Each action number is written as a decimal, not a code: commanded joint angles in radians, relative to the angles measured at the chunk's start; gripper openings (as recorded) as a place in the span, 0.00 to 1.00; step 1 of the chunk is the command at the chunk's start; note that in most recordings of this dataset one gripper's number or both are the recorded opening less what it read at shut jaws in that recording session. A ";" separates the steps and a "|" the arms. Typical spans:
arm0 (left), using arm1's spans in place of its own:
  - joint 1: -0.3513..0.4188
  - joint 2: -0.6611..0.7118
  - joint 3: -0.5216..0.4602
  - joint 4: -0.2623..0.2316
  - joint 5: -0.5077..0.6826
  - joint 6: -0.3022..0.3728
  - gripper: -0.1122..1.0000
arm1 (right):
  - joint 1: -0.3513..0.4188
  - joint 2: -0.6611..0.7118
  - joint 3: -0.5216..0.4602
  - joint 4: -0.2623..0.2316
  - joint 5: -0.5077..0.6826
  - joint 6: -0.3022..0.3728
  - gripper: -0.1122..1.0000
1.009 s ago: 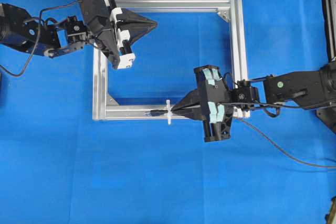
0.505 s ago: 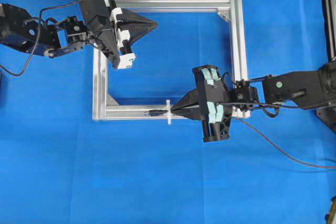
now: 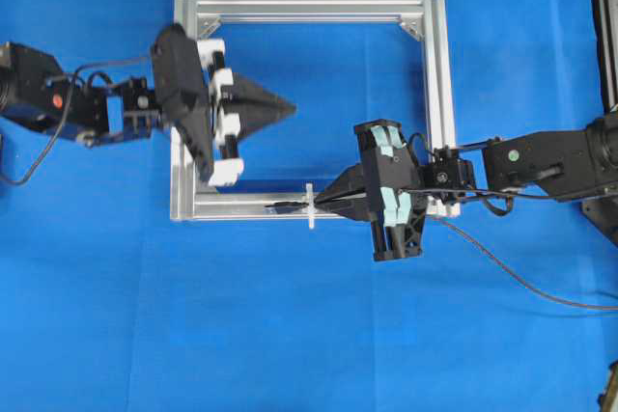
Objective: Insert the wire through the string loop located in the center.
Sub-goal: 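Move the open left gripper to the plug emerging from the loop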
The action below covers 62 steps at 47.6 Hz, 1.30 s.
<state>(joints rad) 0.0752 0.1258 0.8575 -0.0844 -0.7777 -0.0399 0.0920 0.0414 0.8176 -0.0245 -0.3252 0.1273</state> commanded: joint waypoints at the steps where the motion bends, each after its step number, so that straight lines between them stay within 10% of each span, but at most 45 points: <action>1: -0.049 -0.032 -0.003 0.003 -0.006 -0.015 0.10 | -0.002 -0.011 -0.012 0.000 -0.009 0.000 0.08; 18: -0.196 -0.032 -0.008 0.003 -0.005 -0.061 0.10 | -0.002 -0.011 -0.012 0.000 -0.009 0.000 0.08; 41: -0.202 -0.029 -0.017 0.003 0.035 -0.049 0.11 | -0.002 -0.011 -0.014 0.000 -0.011 0.000 0.08; 56: -0.209 -0.021 -0.034 0.003 0.043 -0.061 0.82 | -0.002 -0.011 -0.012 0.000 -0.011 0.000 0.08; 62: -0.210 -0.020 -0.040 0.003 0.066 -0.061 0.93 | -0.002 -0.011 -0.014 0.000 -0.011 0.000 0.08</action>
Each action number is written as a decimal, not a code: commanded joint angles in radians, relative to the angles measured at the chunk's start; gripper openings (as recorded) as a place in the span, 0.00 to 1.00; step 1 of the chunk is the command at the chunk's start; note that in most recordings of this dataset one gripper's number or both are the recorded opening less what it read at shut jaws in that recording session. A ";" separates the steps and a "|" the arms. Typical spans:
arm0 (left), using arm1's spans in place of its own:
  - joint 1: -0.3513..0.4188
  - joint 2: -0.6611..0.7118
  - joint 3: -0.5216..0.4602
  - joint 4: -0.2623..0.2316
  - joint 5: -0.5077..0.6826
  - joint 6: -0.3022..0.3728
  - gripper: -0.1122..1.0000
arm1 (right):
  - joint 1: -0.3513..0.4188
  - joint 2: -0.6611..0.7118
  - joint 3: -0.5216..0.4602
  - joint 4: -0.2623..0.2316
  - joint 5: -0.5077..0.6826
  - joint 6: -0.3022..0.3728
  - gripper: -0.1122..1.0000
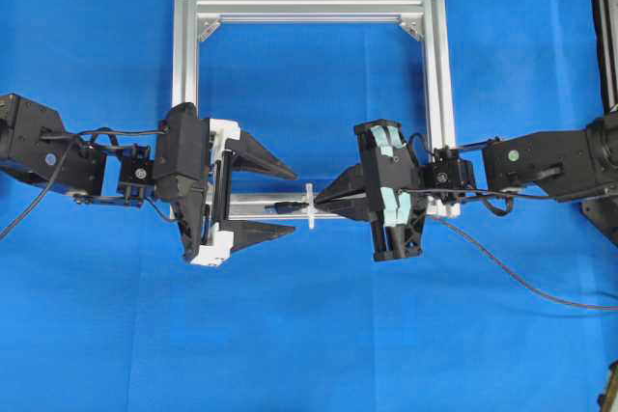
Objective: Insert the wire through the string loop located in the center.
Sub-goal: 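Move the open left gripper to the plug emerging from the loop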
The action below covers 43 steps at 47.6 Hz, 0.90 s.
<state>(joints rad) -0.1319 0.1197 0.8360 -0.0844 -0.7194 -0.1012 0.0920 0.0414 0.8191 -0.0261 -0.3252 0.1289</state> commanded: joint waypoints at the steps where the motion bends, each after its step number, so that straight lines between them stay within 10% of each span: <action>1: -0.003 -0.014 -0.020 0.003 0.012 0.000 0.93 | -0.002 -0.011 -0.014 0.002 -0.009 -0.002 0.08; 43: -0.003 0.078 -0.034 0.003 0.061 -0.002 0.93 | -0.002 -0.011 -0.014 0.002 -0.011 -0.003 0.08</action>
